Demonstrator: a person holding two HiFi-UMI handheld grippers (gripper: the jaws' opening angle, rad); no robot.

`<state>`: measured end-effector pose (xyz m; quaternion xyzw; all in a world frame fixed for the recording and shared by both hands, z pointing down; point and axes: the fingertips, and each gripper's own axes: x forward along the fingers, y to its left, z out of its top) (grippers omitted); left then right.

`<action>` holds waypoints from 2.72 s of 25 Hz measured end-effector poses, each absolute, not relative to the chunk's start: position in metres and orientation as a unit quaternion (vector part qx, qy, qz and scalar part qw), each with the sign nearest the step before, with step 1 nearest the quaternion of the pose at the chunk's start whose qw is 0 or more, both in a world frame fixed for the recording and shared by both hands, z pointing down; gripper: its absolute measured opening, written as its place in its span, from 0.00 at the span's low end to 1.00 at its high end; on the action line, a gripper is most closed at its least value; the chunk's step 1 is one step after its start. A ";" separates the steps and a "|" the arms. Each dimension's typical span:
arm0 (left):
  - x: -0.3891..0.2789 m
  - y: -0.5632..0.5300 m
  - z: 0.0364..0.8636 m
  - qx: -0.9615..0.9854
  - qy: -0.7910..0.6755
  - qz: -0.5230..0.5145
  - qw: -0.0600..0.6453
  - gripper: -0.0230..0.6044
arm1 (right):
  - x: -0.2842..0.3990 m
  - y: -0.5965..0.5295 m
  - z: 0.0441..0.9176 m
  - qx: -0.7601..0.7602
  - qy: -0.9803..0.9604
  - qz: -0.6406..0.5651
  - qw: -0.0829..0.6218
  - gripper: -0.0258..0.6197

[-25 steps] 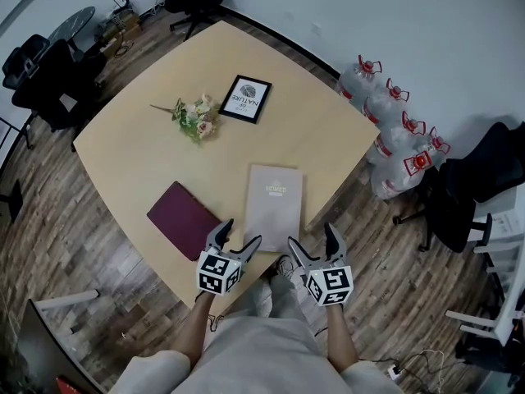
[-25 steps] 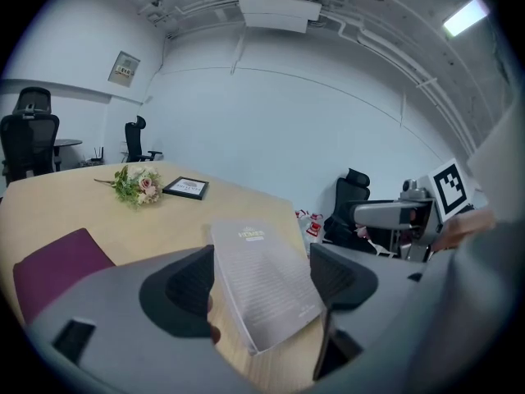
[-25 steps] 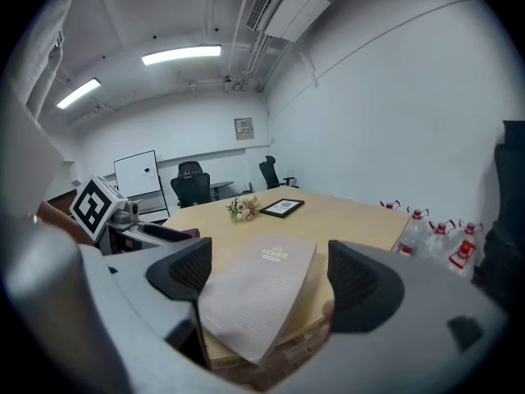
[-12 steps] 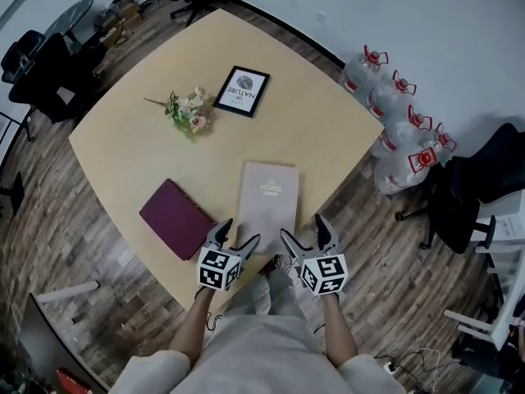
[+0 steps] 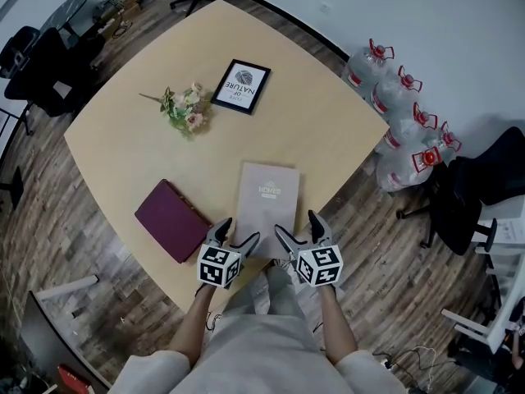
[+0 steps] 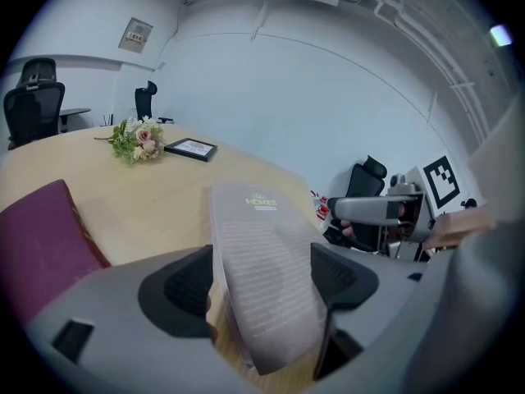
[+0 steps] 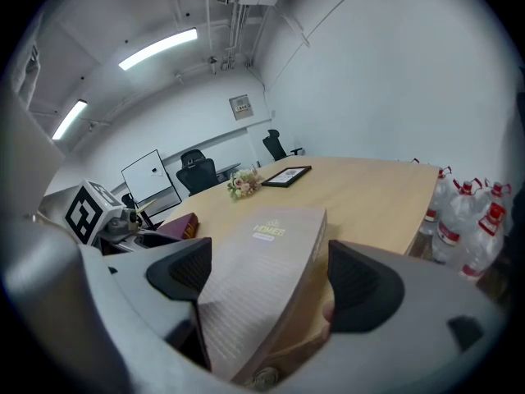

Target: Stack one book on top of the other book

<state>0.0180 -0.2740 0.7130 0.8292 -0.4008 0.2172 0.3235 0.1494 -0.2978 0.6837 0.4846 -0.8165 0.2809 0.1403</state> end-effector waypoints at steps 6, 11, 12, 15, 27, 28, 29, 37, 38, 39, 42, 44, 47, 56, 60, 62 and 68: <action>0.020 -0.281 0.724 0.823 -0.399 0.228 0.335 0.63 | 0.146 -0.308 0.706 0.476 -0.810 0.305 0.156 0.71; 0.025 -0.284 0.733 0.819 -0.394 0.235 0.345 0.63 | 0.142 -0.313 0.720 0.469 -0.806 0.320 0.168 0.72; 0.025 -0.284 0.734 0.818 -0.393 0.236 0.347 0.63 | 0.141 -0.314 0.722 0.467 -0.806 0.322 0.170 0.72; 0.026 -0.285 0.739 0.816 -0.390 0.242 0.350 0.64 | 0.138 -0.316 0.729 0.465 -0.803 0.330 0.174 0.72; 0.033 -0.288 0.747 0.813 -0.383 0.242 0.365 0.64 | 0.126 -0.321 0.744 0.455 -0.797 0.347 0.191 0.72; 0.034 -0.288 0.747 0.814 -0.383 0.243 0.365 0.64 | 0.125 -0.322 0.745 0.456 -0.797 0.347 0.193 0.72; 0.034 -0.288 0.747 0.814 -0.382 0.243 0.365 0.64 | 0.125 -0.322 0.746 0.456 -0.796 0.347 0.194 0.72; 0.037 -0.282 0.748 0.817 -0.369 0.244 0.370 0.64 | 0.127 -0.322 0.749 0.457 -0.794 0.342 0.209 0.67; 0.037 -0.282 0.749 0.817 -0.368 0.243 0.371 0.64 | 0.128 -0.322 0.749 0.459 -0.793 0.341 0.210 0.67; 0.037 -0.282 0.749 0.817 -0.368 0.243 0.372 0.64 | 0.128 -0.322 0.750 0.461 -0.792 0.340 0.211 0.67; 0.037 -0.282 0.750 0.816 -0.371 0.242 0.371 0.63 | 0.128 -0.322 0.751 0.465 -0.791 0.336 0.213 0.67; 0.038 -0.282 0.750 0.815 -0.374 0.243 0.369 0.63 | 0.128 -0.322 0.751 0.467 -0.793 0.331 0.212 0.67; 0.038 -0.282 0.750 0.815 -0.377 0.245 0.366 0.63 | 0.127 -0.322 0.751 0.467 -0.793 0.328 0.212 0.66; 0.036 -0.277 0.742 0.816 -0.387 0.246 0.353 0.63 | 0.127 -0.319 0.740 0.467 -0.799 0.309 0.217 0.66; 0.034 -0.276 0.735 0.818 -0.392 0.247 0.340 0.63 | 0.126 -0.316 0.732 0.472 -0.802 0.297 0.215 0.66; 0.034 -0.277 0.730 0.821 -0.394 0.246 0.333 0.62 | 0.127 -0.317 0.726 0.476 -0.803 0.291 0.211 0.66; 0.036 -0.283 0.714 0.830 -0.400 0.248 0.301 0.60 | 0.130 -0.319 0.709 0.489 -0.805 0.274 0.195 0.66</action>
